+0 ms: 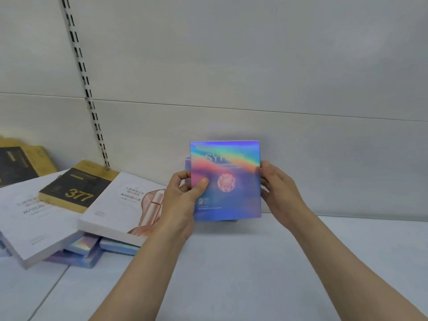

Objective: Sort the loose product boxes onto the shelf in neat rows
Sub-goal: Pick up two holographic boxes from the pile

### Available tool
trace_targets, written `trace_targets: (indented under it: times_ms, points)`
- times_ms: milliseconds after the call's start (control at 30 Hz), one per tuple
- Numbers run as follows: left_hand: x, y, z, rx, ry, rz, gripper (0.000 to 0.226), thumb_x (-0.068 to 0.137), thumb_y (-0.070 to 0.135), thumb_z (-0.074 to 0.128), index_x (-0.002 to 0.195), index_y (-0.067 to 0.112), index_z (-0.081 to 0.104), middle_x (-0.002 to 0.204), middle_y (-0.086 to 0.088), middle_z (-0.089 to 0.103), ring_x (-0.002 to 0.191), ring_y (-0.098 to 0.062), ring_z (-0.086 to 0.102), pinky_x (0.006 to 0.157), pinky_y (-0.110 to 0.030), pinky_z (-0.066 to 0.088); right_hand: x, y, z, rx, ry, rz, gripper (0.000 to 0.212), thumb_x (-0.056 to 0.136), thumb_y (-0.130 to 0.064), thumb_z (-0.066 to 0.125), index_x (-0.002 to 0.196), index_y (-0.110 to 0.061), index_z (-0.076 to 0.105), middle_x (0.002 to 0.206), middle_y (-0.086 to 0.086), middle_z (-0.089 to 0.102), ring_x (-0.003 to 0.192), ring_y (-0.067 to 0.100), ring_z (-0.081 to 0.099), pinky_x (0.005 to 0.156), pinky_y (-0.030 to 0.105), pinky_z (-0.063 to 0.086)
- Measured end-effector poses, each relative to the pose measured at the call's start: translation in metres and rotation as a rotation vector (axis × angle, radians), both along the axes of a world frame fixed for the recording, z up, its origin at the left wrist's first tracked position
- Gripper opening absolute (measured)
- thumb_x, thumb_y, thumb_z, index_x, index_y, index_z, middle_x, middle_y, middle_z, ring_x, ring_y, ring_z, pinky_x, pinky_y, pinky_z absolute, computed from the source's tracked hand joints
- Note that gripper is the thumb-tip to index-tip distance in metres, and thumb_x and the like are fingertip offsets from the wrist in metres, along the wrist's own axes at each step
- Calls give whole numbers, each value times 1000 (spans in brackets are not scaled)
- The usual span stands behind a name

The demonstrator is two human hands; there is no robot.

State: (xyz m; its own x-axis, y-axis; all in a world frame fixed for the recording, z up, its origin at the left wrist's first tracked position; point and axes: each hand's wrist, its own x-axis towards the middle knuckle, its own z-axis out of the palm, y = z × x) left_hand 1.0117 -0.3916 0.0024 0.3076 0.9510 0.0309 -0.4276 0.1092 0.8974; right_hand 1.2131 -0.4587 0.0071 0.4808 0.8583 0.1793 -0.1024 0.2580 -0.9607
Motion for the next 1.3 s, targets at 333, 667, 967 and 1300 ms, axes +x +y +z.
trace_targets:
  times_ms: [333,667,967,1300]
  points:
    - [44,14,-15,949,868,552,67,68,36,85,128,27,56,133,2,51,128,-21,37,103,-30,34,73,-31,-5,30,26,-100,36,80,-11,73,114,-2,63,111,16,72,92,27,72,79,40,61]
    - [54,41,-35,1099,1169,588,96,54,41,91,138,31,46,139,-6,44,134,-35,30,103,-55,40,86,-22,-44,-68,-31,-180,24,84,-18,75,107,-15,67,104,2,76,93,21,73,77,34,60]
    - [54,47,-38,1115,1155,604,89,58,43,89,137,30,49,139,-7,45,133,-33,29,101,-50,43,85,-17,-34,-248,-444,-529,50,70,-39,87,104,-23,55,93,-13,65,84,5,63,76,29,53]
    - [53,45,-36,1090,1207,563,90,58,42,88,138,30,48,140,-7,41,135,-34,30,103,-48,41,83,-16,-30,-302,-494,-548,45,73,-41,84,101,-23,54,89,-15,62,80,4,61,68,26,49]
